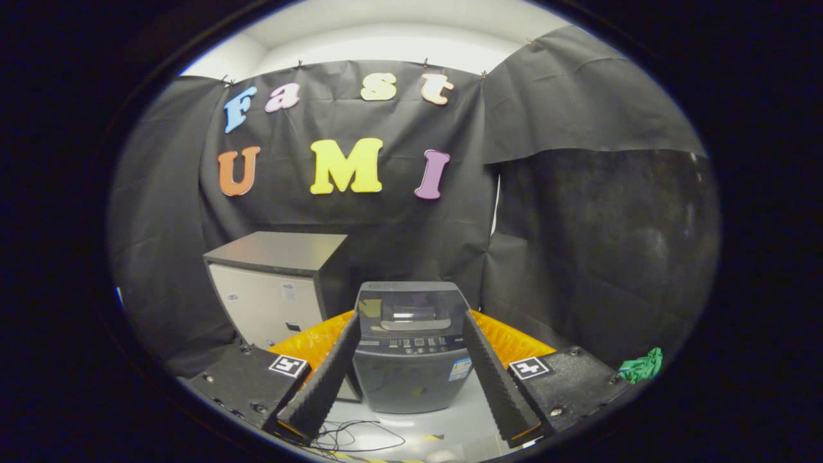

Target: Put the clothes into the washing machine and then close the washing machine lid.

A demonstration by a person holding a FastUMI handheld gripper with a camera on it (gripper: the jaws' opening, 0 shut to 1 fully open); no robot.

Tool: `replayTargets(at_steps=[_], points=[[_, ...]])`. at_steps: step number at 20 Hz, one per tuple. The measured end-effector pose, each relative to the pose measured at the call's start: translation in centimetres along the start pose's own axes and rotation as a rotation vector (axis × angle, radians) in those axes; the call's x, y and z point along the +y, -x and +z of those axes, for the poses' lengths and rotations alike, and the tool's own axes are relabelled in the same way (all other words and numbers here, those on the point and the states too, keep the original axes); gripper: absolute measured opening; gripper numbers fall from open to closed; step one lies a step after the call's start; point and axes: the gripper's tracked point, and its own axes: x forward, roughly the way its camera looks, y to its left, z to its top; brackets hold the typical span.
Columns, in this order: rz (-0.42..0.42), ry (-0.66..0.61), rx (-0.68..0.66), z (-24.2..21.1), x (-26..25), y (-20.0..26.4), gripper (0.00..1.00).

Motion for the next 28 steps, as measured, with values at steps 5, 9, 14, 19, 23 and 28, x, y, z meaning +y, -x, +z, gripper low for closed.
replayTargets(at_steps=[5, 9, 14, 19, 23, 28], points=[[0.002, -0.004, 0.027, -3.5, -0.4, 4.6, 1.00], [-0.027, -0.025, 0.030, -4.7, -0.7, 7.0, 1.00], [-0.003, -0.021, 0.034, -4.2, 0.1, 8.1, 1.00], [0.024, 0.016, 0.033, -2.9, 0.0, 8.3, 1.00], [0.025, 0.024, 0.012, -2.1, -0.1, 8.3, 1.00], [0.025, 0.021, 0.002, -1.9, -0.2, 8.6, 1.00]])
